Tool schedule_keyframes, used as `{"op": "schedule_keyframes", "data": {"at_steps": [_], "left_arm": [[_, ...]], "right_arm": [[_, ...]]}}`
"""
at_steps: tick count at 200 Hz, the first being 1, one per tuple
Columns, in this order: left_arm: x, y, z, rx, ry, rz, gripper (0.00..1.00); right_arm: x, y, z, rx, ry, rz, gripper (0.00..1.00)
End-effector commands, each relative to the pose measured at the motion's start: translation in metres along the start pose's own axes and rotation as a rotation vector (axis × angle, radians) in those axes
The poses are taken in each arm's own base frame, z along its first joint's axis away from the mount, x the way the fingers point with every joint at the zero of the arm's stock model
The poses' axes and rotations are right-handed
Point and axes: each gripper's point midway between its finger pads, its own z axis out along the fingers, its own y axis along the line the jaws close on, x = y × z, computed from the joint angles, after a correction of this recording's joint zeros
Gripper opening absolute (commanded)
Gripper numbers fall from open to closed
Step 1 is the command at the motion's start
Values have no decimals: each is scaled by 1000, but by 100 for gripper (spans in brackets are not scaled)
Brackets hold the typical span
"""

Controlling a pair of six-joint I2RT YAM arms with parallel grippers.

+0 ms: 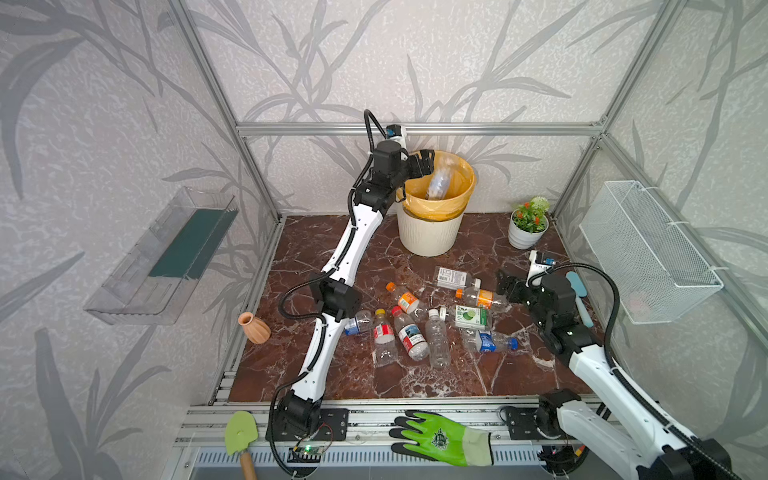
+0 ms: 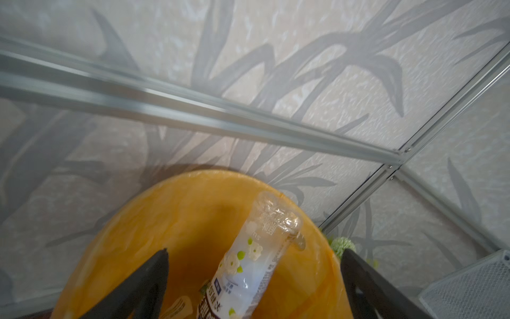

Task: Throw the plastic bottles in the bin
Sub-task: 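Open the left gripper to drop the bottle into the bin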

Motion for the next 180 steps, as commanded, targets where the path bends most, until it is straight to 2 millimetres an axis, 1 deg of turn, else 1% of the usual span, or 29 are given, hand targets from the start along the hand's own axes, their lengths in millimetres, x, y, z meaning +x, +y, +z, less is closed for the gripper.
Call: {"op": "schedule_keyframes", "data": {"at_steps": [1,8,20,40,85,107,115,118,145,161,166,180], "left_arm": [[-74,-35,-68,38,-114,9,99],[-79,-39,-76,44,-122,19,99],[-82,-44,-86,56,-127,35,99],[-81,-45,-102,47,-125,65,99],[-56,-28,-114,-18,-75,98,99],[-40,-17,-119,-42,-59,101,99],[-33,-11,-121,-60,-56,99,99],[-34,-11,-124,-62,-64,99,99],[-11,7,-138,-110,-54,103,99],[4,25,-147,-178,-48,82,99],[5,30,-151,-200,-52,80,99],[20,44,-159,-245,-28,89,99]], "right_arm": [[-3,-4,-5,15,-11,-16,94],[-2,-4,-5,15,-9,-15,94],[-1,-4,-4,14,-6,-10,94],[1,-2,-2,3,-2,-1,94],[2,-1,3,-1,10,-11,94],[6,0,5,-3,25,-16,94],[7,0,6,-4,29,-16,94],[8,-1,6,-1,33,-16,94],[12,0,11,-7,57,-19,94],[14,3,17,-16,76,-25,94],[14,4,19,-23,80,-29,94],[16,10,25,-48,102,-46,93]]}}
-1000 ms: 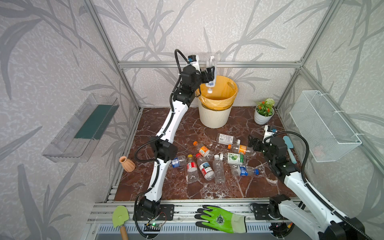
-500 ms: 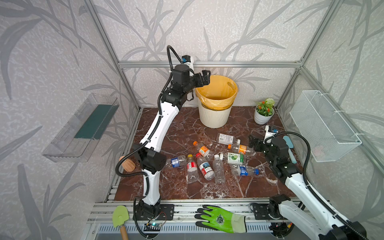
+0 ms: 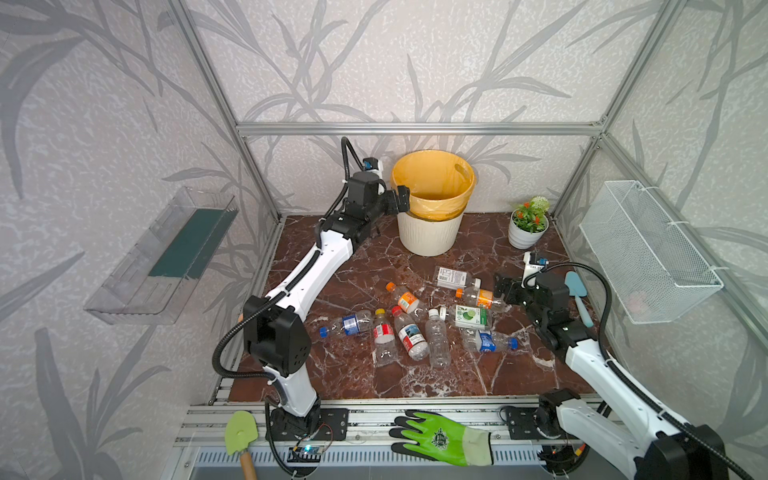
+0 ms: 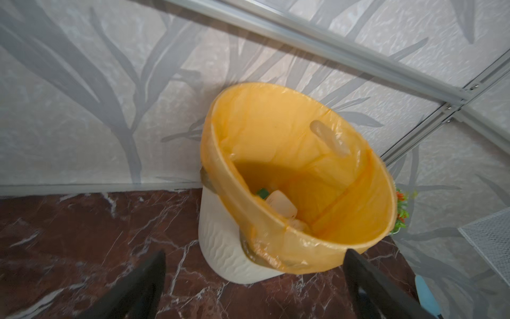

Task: Throw the plastic bottles in the bin
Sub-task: 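Open the left gripper to drop the bottle into the bin, then draw the left arm back while the right gripper reaches into the bottle pile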

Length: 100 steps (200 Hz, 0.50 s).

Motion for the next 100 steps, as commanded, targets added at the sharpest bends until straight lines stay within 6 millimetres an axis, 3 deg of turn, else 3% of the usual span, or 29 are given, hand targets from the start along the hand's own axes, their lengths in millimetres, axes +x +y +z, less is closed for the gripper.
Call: {"op": "schedule_keyframes", "data": {"at_steps": [1,42,100], "left_arm": [[-29,9,-34,-55,-130,-6,99],[10,47,-48,-152,-78,-34,99],[41,96,-67,-218,-33,-136,99]], "right_arm": [[-14,12,6,-47,-4,-28,93],[0,32,19,-138,112,-126,90],[40,51,14,-190,331,-284,90]]}}
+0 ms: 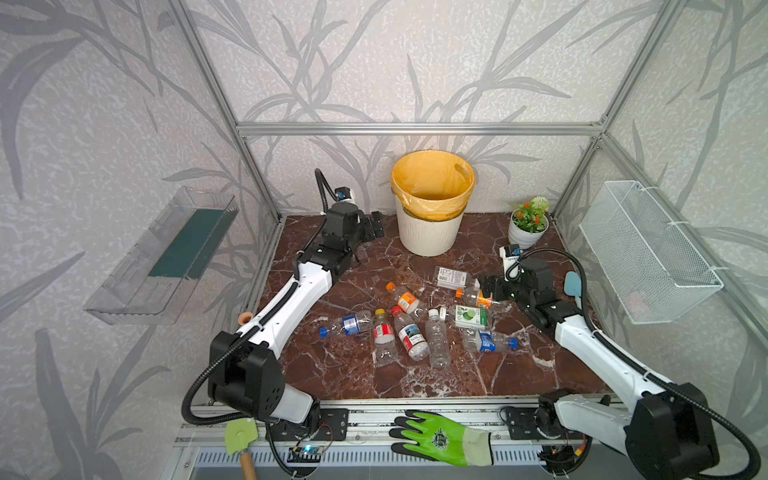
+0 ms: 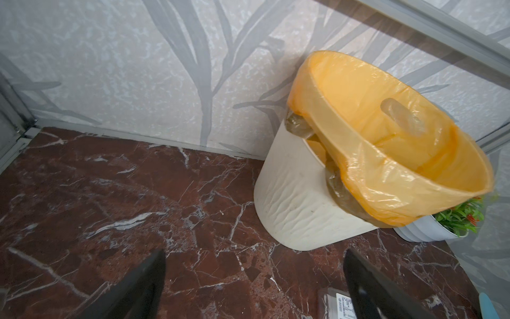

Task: Throw the plastic bottles in the bin
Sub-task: 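Draw the left arm back while the right gripper reaches into the bottle pile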

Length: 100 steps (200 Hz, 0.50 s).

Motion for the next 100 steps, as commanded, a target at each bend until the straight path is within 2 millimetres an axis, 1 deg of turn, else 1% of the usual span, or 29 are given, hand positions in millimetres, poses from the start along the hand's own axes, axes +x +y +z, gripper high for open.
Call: {"op": "schedule_keyframes", "data": {"at_steps": [1,14,29,61,79,100], "left_arm": [[-3,16,-11,-23,-22,-59,99],[3,26,-16,-46,-13,-64,99],[10,36,-23,-71,-6,-69,99],[26,55,-34,-109,9,-81,99],[34,62,-37,-126,27,-82,99],[39,66,-38,-133,36,-87,99]], "right_arm": [[20,12,-2,-37,132,-70,90],[29,13,-5,-31,179,-43,90],[43,14,-12,-29,233,17,90],[75,8,-23,4,304,115,90],[89,10,-24,-7,343,146,91],[103,14,-18,-26,383,201,91]]}}
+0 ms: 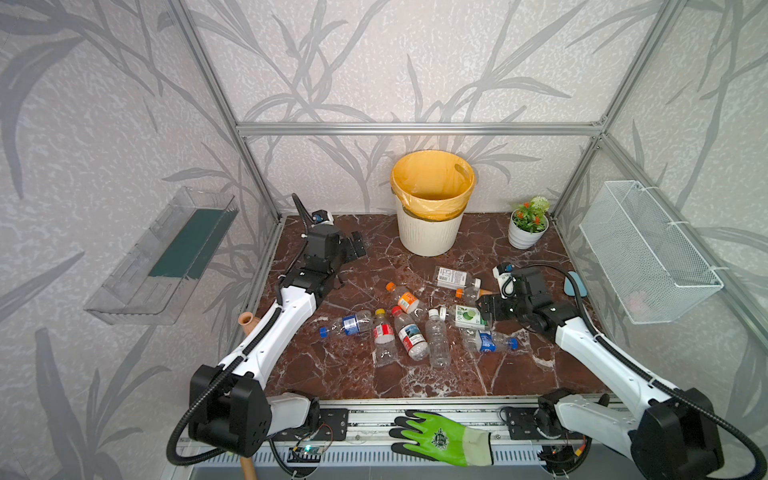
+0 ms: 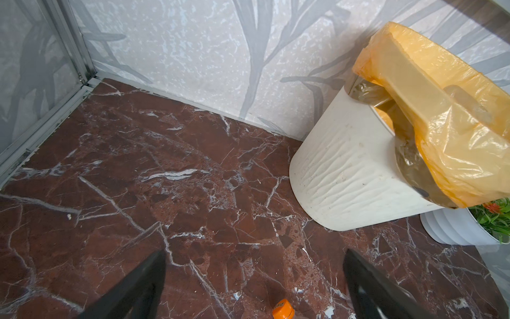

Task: Throw the plastic bottles in the bin
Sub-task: 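Draw the left arm back while the right gripper reaches into the bottle pile, then lower the right gripper onto the green-label lime bottle cap and grasp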

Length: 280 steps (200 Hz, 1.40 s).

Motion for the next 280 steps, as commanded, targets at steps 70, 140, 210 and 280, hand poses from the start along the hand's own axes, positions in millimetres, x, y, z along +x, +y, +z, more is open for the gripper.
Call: {"op": "schedule_keyframes", "data": {"at_steps": [70,140,210,280], "left_arm": [[13,19,-6,-55,22,-20,99],[17,28,-10,-79,22,-16,99],[25,34,-11,-93,36,-15,99],[30,40,-15,-108,41,-19,99]], "right_arm": [[36,13,39,-106,142,175,95],[30,44,51,-207,158,201,94],[27,49,52,-134,164,100,94],[-17,61,22,-74,108,-335,95]]}}
